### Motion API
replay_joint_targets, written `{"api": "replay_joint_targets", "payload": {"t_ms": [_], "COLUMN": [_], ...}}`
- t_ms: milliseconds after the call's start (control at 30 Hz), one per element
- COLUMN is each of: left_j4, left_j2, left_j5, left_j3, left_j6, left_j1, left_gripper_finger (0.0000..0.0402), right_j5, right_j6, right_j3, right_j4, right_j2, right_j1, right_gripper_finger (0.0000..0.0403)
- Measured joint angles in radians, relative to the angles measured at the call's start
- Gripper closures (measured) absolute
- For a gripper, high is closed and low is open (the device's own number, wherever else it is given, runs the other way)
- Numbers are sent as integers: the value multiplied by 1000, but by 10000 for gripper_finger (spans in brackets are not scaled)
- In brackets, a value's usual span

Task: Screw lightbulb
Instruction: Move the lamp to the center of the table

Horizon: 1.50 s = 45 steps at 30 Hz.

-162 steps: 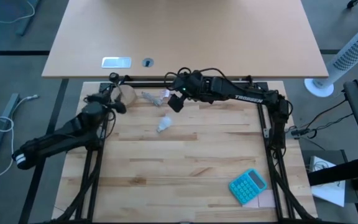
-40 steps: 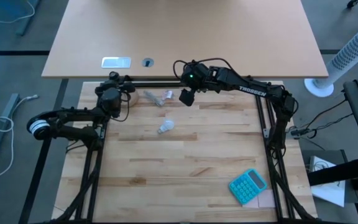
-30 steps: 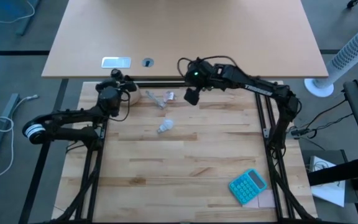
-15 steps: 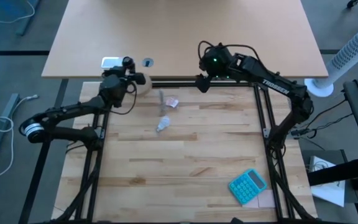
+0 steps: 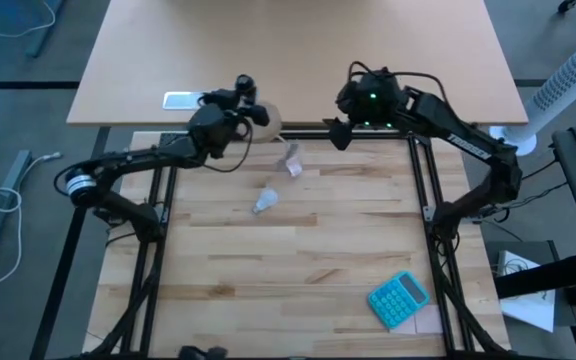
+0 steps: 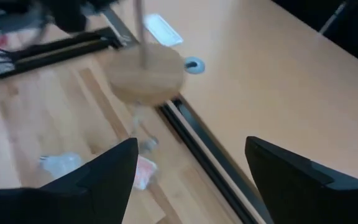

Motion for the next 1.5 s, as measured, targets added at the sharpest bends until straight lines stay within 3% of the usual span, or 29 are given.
{"api": "replay_joint_targets", "payload": {"t_ms": [333,500,767,967,1267,1500], "left_j4": [-85,-104,-187,-187,-185,-215], "left_j2": [162,218,321,356,359,382], "left_j5": [130,153,172,168,-73,-177], "left_j3": [277,365,470,463,425,400], "left_j6": [26,-57,-72,-76,-159,-198], "left_j1": [-128,-203,-355,-455,-600,-651], "left_gripper_finger": [251,251,251,251,251,251], "right_j5": [2,0,0,2,-3,138], "right_j6": [37,108,290,377,534,628], "right_j3": [-31,-80,-244,-383,-462,-462], "right_j4": [-110,-174,-176,-178,-176,-176], "right_j2": [-164,-233,-406,-476,-482,-435], "right_j1": [-1,24,159,264,523,648], "right_gripper_finger": [121,115,122,138,128,125]}}
